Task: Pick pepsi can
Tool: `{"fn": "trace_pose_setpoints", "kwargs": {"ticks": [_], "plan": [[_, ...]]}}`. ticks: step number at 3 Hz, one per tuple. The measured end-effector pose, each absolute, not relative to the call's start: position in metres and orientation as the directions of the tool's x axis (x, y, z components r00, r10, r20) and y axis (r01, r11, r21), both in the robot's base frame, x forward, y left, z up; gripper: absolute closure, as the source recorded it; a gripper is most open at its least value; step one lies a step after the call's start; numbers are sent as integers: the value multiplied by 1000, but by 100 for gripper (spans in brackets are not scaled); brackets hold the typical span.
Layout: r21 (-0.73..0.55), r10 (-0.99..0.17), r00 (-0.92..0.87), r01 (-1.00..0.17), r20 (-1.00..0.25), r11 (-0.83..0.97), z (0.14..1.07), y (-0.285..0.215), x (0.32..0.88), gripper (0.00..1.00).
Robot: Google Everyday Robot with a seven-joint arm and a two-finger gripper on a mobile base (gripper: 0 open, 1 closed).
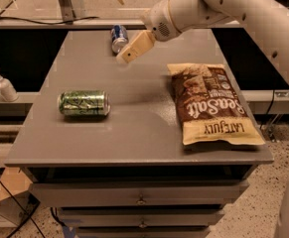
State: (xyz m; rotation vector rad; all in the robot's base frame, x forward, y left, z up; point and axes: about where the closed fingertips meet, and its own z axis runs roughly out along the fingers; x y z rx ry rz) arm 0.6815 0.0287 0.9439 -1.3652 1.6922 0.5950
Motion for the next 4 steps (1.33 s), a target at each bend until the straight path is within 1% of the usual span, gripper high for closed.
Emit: {"fn": "trace_pose_setpoints", "kwargs": {"ticks": [1, 2, 4], "plan": [[-137, -525, -68, -930, -848, 341, 940, 29, 683, 0], [-174, -522, -99, -876, -847, 449, 935, 41, 705, 0], [-199, -491, -150, -784, -858, 588, 909, 49, 778, 0]]}}
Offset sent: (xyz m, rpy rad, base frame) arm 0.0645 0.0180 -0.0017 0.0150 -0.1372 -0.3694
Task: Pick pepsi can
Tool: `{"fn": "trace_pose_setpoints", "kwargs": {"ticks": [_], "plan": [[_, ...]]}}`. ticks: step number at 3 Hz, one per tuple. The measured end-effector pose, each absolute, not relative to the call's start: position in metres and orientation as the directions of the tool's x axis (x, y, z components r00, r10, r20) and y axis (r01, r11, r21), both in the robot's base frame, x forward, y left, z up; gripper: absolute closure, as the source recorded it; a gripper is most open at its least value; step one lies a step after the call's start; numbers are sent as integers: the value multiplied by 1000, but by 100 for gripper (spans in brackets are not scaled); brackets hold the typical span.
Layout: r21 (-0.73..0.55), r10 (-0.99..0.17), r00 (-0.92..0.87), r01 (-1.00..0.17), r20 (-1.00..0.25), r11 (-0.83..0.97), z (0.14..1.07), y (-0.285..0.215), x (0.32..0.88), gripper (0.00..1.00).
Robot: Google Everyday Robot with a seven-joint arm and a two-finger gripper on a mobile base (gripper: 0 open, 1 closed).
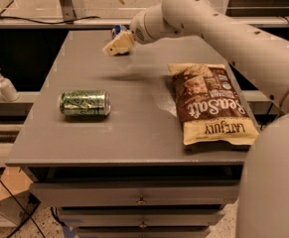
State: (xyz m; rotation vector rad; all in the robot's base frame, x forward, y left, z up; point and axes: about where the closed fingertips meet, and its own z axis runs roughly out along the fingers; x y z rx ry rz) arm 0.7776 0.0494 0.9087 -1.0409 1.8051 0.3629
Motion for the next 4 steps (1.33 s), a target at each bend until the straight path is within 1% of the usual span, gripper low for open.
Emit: {"fn": "trace_pose_setpoints", "kwargs": {"ticks": [1, 3, 4], "plan": [[-164, -437, -184, -747, -880, 644, 890, 50, 804, 0], [-63, -292, -214, -700, -932, 712, 860, 60, 842, 0], [-16, -251, -241, -691, -938, 723, 848, 69, 854, 16]]}}
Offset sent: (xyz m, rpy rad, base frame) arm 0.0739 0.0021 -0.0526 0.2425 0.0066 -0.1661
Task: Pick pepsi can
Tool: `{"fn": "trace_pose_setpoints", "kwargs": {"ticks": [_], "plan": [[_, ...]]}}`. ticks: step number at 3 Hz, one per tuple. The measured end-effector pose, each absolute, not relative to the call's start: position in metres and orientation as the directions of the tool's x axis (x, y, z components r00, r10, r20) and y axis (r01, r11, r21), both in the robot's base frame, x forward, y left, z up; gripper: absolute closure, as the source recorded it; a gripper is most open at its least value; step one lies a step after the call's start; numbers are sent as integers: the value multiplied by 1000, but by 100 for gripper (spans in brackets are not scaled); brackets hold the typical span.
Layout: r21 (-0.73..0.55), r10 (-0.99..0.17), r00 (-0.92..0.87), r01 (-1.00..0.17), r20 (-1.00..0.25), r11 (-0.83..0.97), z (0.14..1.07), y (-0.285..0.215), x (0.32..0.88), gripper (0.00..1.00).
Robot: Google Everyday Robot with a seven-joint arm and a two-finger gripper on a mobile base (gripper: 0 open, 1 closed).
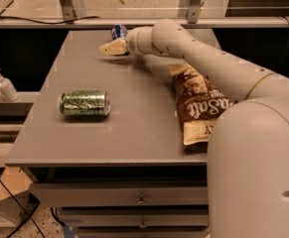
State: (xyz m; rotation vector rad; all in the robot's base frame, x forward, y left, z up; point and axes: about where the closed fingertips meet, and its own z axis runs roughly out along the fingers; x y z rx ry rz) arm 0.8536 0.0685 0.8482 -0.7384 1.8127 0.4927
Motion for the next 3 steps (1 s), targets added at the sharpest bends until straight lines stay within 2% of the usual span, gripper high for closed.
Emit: {"fn": "trace_pose_setpoints", "kwargs": {"ticks": [2, 3], "plan": [[-29, -255, -241, -672, -936, 740, 851, 74, 860, 64], [-100, -297, -172, -690, -939, 717, 885, 77, 855, 87]]}}
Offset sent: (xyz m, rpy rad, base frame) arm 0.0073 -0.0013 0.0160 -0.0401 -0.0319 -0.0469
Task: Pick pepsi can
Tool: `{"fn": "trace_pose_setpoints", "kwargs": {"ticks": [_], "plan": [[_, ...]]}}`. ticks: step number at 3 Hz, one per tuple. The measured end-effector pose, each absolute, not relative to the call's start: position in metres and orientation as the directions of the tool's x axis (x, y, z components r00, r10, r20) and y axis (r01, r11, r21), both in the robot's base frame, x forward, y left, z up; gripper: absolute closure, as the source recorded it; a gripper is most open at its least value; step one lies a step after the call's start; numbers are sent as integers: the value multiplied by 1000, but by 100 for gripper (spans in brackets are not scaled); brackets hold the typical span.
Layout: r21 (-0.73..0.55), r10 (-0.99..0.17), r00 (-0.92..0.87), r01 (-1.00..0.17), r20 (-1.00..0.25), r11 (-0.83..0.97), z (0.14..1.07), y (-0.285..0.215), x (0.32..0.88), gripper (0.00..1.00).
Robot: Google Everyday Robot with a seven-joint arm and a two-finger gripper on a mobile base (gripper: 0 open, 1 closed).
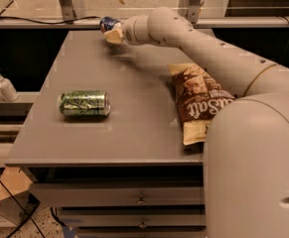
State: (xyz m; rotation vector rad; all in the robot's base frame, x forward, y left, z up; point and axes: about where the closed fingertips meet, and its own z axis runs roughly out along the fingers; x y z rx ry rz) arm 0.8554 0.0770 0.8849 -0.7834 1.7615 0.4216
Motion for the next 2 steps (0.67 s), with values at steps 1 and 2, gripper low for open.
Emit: {"fn": "trace_pose_setpoints", "kwargs": {"ticks": [1, 2], "plan": [[-223, -359, -42, -714, -933, 664, 945, 79, 844, 100], [-362, -405, 119, -715, -906, 598, 1012, 79, 830, 100]]}}
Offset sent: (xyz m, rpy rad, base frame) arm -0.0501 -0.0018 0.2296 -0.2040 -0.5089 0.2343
